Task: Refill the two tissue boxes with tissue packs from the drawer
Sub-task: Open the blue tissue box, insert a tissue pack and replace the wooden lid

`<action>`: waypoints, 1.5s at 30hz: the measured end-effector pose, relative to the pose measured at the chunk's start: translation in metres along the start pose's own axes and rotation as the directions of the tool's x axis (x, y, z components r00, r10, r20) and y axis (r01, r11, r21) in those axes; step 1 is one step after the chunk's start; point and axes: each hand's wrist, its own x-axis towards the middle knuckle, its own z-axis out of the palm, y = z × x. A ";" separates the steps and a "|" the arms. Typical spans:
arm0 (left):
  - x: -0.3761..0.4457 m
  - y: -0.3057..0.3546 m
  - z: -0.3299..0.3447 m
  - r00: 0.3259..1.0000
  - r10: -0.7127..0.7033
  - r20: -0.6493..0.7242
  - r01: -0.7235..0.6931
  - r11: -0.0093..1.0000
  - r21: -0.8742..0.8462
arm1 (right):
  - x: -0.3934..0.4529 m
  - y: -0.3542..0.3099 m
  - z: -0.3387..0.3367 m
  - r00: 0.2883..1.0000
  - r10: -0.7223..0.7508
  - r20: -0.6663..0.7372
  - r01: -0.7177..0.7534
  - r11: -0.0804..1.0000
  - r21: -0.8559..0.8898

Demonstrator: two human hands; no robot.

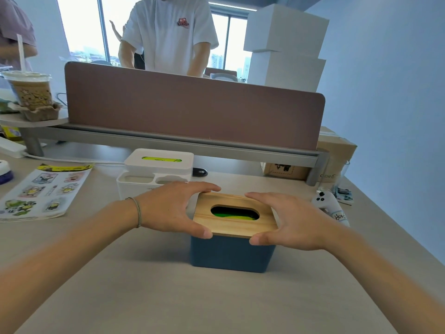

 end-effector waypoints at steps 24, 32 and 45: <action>0.005 -0.007 0.004 1.000 0.005 -0.003 -0.006 0.981 -0.192 | 0.010 0.011 0.015 0.998 -0.055 -0.033 0.060 0.980 0.189; 0.012 -0.012 0.007 0.999 0.012 0.037 -0.002 0.968 -0.251 | 0.016 0.016 0.016 1.000 -0.027 -0.015 0.030 0.955 0.295; 0.002 0.008 0.080 0.967 -0.246 -0.068 0.040 0.411 -0.911 | 0.012 -0.001 0.077 0.935 0.290 -0.206 0.048 0.470 0.881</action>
